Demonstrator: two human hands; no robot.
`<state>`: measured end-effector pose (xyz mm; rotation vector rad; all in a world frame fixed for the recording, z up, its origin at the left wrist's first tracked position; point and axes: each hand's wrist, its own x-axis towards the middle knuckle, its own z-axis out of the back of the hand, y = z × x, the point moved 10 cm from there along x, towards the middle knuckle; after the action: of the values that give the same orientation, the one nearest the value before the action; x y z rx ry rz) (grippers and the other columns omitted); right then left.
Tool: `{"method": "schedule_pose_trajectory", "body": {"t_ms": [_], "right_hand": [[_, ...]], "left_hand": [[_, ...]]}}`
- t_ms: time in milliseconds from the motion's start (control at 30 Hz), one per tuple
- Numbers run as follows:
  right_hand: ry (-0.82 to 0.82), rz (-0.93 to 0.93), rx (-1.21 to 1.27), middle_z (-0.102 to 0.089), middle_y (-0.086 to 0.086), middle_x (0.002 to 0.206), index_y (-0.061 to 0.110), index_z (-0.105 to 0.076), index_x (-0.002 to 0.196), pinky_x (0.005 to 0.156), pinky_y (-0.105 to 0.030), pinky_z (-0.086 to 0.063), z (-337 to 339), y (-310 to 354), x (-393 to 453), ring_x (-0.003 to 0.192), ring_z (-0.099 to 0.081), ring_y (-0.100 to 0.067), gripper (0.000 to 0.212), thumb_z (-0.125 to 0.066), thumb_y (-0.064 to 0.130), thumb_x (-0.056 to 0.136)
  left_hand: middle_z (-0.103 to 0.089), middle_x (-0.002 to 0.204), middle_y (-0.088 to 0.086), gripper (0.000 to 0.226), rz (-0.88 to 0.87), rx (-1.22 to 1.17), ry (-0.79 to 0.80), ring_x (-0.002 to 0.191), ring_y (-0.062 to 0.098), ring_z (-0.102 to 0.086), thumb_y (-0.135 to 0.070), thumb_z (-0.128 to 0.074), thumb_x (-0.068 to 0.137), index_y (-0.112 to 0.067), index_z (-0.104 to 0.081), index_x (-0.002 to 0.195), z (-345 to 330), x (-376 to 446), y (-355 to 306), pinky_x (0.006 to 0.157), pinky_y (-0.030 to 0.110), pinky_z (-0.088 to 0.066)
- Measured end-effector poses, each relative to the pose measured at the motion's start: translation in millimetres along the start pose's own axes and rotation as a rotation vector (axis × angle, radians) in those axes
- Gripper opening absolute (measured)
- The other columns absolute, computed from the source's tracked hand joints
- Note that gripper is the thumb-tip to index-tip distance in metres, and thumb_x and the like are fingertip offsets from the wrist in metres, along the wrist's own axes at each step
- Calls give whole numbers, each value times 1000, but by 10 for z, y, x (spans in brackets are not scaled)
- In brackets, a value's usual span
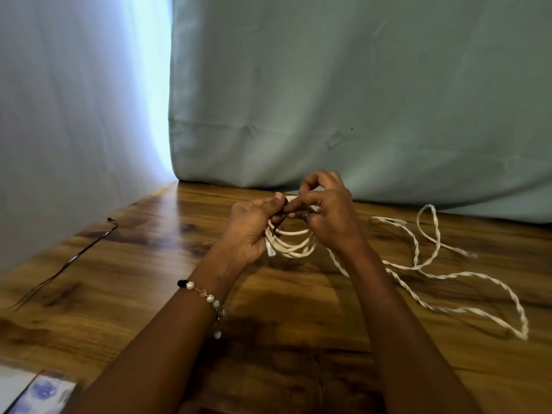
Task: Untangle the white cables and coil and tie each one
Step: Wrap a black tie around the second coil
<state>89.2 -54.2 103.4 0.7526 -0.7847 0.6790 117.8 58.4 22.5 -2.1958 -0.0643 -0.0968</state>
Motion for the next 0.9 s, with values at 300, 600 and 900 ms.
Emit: {"method": "schedule_pose_trajectory", "body": {"t_ms": [300,600,900], "right_hand": [[101,-423,539,-66,-2,110,11,-73,84,78,-19,-53,-21,-284,-124,100,-63,-9,24,-60,-9,83],[102,-748,601,-70,-12,73,3,-71,88,55,-26,-54,-159,-658,-319,58,-64,-16,25,-48,-6,92],[321,-950,1177,-67,-19,72,-7,-61,103,50,-29,-56,-392,-469,-474,58,-66,-23,31,-33,3,95]], "left_hand": [[-72,88,-3,19,-536,950,75,78,2,-67,-12,-65,89,-12,-69,108,-168,-33,-351,69,22,-53],[-63,96,11,22,-986,1453,226,80,7,-50,-9,-56,91,-3,-59,112,-524,-320,-298,67,14,-31],[-57,102,17,36,-1152,1611,235,77,19,-60,-4,-62,82,3,-57,117,-697,-492,-223,66,22,-48]]}}
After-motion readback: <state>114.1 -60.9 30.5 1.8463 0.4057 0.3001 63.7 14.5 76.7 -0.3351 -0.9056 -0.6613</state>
